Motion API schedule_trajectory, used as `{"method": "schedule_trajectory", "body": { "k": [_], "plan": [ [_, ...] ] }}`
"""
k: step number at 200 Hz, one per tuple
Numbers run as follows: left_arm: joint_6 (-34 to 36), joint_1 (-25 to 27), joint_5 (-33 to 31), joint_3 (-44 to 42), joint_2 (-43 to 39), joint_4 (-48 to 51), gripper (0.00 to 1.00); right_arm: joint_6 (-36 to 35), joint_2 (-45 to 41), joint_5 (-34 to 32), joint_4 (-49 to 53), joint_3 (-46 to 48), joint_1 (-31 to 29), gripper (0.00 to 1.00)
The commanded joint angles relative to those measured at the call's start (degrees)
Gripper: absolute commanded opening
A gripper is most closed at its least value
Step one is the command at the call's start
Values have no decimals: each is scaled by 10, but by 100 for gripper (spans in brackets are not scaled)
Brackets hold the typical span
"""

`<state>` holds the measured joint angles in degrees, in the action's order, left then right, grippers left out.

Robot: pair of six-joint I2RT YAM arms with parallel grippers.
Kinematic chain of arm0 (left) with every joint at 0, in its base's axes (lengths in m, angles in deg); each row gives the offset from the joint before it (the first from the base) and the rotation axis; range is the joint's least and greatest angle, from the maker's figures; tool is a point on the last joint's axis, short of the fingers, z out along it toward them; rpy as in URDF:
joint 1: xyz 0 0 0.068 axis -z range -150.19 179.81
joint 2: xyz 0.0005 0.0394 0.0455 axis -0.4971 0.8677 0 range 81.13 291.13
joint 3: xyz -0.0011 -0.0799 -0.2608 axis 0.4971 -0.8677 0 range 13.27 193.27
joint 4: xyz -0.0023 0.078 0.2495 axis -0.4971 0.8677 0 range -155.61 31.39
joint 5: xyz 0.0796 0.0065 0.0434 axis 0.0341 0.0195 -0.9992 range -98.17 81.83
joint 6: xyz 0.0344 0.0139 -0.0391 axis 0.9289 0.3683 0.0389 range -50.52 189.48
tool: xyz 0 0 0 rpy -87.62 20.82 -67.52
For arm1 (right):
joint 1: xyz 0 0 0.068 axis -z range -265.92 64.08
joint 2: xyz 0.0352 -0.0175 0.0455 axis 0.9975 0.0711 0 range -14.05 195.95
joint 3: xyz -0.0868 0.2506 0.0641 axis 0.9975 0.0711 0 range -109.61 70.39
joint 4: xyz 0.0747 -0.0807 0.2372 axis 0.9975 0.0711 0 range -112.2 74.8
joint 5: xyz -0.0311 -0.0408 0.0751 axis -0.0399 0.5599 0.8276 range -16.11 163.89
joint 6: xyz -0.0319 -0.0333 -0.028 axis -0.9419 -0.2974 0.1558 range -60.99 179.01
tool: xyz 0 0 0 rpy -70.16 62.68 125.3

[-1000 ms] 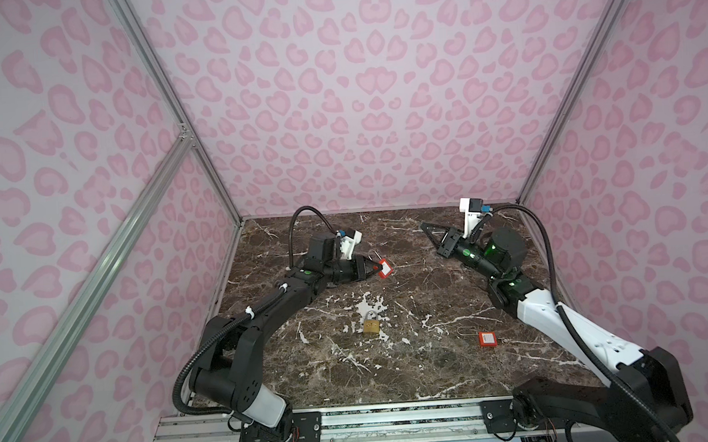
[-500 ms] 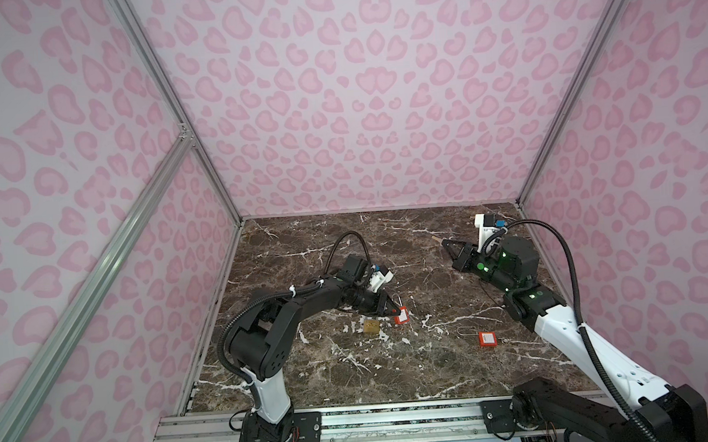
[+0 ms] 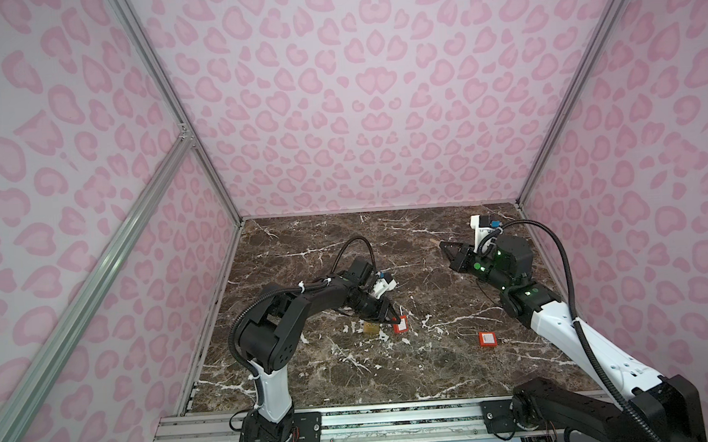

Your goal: Lock with the key

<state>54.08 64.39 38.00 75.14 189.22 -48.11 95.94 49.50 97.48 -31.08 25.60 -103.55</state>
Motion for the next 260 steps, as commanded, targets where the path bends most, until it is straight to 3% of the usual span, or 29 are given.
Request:
{"method": "schedule_trajectory", "body": {
  "k": [1,35,86,120,124,181,260],
  "plan": [
    [12,0,-4,7,6,6,10,0,0,1,2,-3,0,0],
    [12,0,-18,19,13,20,14,-1,-4,0,2,4,0,0],
    [22,0,-35,25,16,35,31,-4,-6,2,3,4,0,0],
    [23,0,-36,26,15,39,35,-6,-10,1,6,4,0,0],
    [23,0,-36,28,14,39,40,-6,-11,1,6,4,0,0],
    [17,0,-54,36,10,40,52,-7,-19,0,9,9,0,0],
    [14,1,-73,47,12,54,56,-12,-27,-1,18,10,0,0]
  ]
}}
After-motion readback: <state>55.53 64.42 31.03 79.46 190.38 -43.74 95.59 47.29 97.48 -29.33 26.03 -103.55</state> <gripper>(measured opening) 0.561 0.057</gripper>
